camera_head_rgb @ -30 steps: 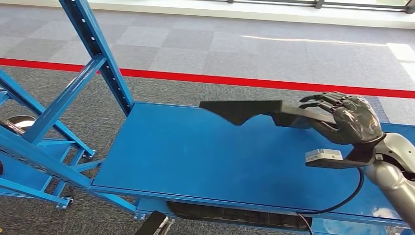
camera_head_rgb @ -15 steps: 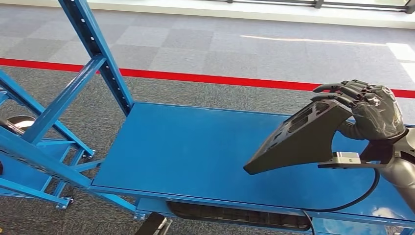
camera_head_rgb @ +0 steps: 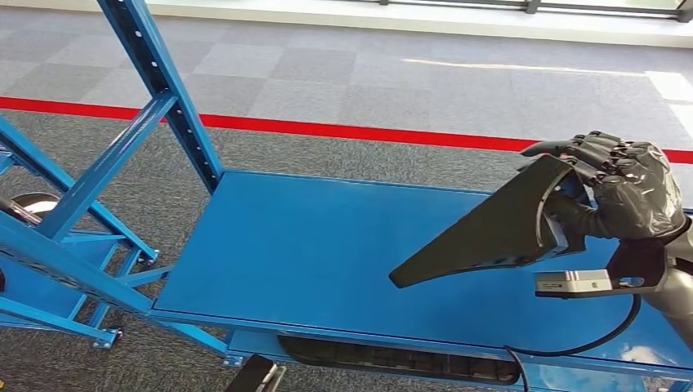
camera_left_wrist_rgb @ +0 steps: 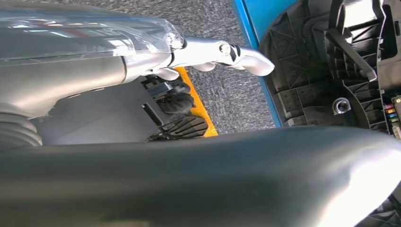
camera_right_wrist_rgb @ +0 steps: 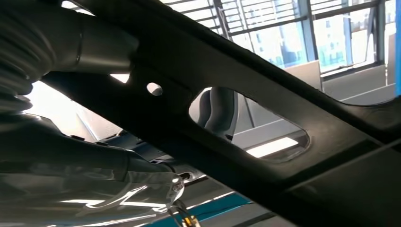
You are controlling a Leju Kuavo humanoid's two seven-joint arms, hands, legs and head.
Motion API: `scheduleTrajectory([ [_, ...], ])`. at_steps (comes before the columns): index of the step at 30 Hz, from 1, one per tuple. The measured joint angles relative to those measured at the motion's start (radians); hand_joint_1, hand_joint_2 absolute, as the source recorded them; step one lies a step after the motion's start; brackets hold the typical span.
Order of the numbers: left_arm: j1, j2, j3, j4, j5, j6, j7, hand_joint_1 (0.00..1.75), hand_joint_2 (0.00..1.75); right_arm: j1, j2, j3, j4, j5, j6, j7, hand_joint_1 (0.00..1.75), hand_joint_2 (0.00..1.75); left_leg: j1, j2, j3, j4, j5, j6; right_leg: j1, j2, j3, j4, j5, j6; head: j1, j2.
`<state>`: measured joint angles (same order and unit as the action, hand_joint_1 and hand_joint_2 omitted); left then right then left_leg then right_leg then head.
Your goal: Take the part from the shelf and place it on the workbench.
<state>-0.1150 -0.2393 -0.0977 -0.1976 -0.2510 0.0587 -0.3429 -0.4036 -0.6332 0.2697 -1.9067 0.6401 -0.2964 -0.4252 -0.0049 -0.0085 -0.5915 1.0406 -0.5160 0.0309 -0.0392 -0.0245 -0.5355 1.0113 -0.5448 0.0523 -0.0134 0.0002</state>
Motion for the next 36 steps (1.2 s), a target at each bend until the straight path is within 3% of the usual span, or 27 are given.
scheduleTrajectory([
  [17, 0.002, 0.005, 0.024, 0.000, 0.010, 0.020, -0.005, 0.00, 0.00, 0.036, 0.007, 0.140, -0.193, -0.017, 0.026, -0.086, 1.75, 1.75, 0.000, 0.000, 0.000, 0.000, 0.000, 0.000, 0.000, 0.000, 0.000, 0.000, 0.000, 0.000, 0.000, 0.000],
  [36, 0.002, 0.005, 0.027, 0.000, 0.001, 0.023, -0.015, 0.00, 0.00, -0.005, 0.007, 0.166, -0.234, -0.036, 0.045, -0.087, 1.75, 1.75, 0.000, 0.000, 0.000, 0.000, 0.000, 0.000, 0.000, 0.000, 0.000, 0.000, 0.000, 0.000, 0.000, 0.000],
])
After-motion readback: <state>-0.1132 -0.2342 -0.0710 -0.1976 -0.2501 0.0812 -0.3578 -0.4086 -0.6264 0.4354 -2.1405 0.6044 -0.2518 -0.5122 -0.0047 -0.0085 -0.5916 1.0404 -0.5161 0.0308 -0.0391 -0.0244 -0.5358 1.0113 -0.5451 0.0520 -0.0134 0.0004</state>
